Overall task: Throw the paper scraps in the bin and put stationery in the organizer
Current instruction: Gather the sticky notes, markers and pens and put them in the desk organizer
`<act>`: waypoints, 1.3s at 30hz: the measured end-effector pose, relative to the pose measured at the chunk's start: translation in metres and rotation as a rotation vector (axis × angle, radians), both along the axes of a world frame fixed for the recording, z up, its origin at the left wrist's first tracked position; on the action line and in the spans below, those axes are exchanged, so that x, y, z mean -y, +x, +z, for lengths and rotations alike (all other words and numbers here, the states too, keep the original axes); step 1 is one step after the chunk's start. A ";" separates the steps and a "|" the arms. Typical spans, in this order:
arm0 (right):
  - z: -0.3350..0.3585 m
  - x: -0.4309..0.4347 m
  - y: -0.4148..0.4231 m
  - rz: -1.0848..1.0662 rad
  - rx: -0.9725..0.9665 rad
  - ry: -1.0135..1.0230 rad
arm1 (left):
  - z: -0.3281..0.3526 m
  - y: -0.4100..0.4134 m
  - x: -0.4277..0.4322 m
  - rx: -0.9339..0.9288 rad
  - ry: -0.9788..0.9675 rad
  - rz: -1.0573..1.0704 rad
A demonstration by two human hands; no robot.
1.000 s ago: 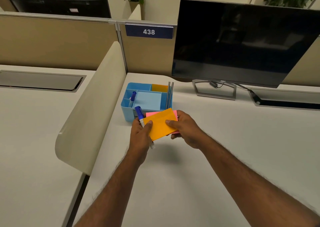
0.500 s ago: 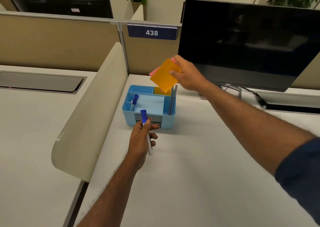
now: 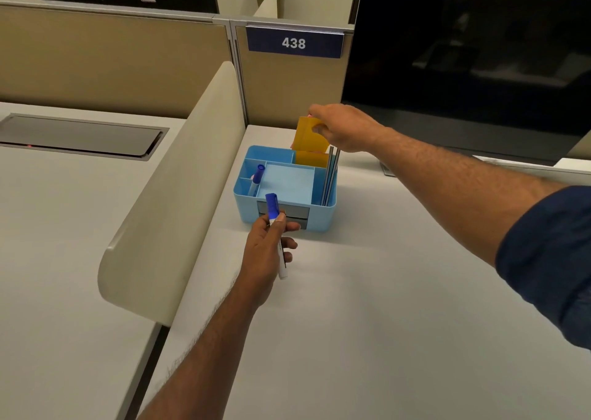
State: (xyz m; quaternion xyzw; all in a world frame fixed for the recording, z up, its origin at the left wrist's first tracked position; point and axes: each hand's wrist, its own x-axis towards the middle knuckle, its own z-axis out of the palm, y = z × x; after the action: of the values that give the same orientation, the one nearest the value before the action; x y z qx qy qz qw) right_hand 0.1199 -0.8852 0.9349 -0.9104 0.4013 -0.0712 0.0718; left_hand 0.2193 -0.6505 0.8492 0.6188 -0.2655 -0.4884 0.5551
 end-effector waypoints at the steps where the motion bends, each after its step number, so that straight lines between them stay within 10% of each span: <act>1: 0.002 0.001 0.000 0.005 -0.002 -0.012 | 0.000 0.000 0.000 0.002 -0.001 0.001; 29: -0.022 0.008 0.009 -0.039 -0.172 0.145 | -0.001 0.007 -0.003 0.010 -0.004 -0.001; 39: -0.002 -0.064 0.005 -0.081 0.369 0.249 | 0.007 0.015 -0.002 0.008 -0.024 -0.006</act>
State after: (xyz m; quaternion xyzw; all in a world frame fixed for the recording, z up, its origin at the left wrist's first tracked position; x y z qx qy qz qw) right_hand 0.1246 -0.8210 0.9330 -0.8492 0.4234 -0.1891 0.2527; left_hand 0.2347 -0.6489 0.8565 0.6134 -0.2754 -0.4843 0.5597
